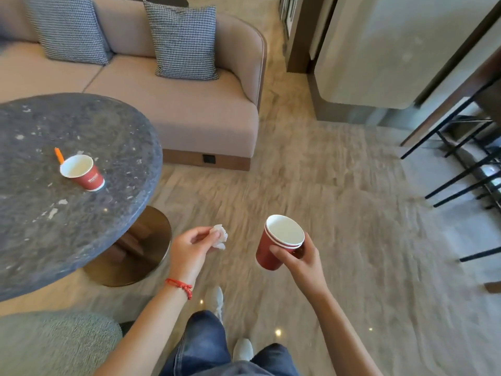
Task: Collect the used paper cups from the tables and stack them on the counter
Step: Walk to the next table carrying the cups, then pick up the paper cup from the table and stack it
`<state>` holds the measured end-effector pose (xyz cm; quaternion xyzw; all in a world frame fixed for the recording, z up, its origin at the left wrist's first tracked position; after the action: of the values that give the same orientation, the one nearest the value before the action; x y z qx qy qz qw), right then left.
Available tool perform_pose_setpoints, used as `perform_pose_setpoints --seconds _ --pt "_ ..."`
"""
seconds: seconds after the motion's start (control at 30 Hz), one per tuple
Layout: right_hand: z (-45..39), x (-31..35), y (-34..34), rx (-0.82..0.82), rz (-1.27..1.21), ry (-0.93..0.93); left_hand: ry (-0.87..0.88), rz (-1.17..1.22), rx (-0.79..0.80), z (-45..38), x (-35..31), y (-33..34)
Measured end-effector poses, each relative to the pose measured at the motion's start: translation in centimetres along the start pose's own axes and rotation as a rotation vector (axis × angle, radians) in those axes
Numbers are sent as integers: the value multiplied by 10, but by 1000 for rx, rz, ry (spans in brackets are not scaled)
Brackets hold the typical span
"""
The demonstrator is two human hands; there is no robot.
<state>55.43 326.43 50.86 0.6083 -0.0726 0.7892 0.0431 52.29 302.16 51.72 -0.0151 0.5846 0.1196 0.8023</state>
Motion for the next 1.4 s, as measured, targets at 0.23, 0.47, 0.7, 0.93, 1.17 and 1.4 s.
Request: perform_pose_setpoints --seconds 0.23,0.47,0.7,0.93,1.17,1.4 --pt "-111 5 48 34 0 1 15 4 -57 -107 -9 -14" --pt "-207 45 122 139 51 -34 25 -12 -145 -200 -45 -52" --pt "-272 66 178 287 97 -24 -7 22 -301 -252 -52 -88" --pt "-334 84 243 531 175 -36 -2 61 -547 -266 -56 -109" --pt "-366 103 320 908 267 -62 -12 138 -850 -258 -58 -120" --pt "-348 95 391 1191 336 -89 -48 245 -1152 -200 -34 -141"
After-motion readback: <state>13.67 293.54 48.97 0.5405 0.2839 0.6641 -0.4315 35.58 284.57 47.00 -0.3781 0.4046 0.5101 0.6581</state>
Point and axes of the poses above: each hand's wrist, its own z-axis away from the middle knuckle, its own y-axis out of the palm, x = y × z, the point moved 9 cm from there along -z, towards the middle knuckle, and after that the axes turned 1 degree about x, right-handed, at the moved point
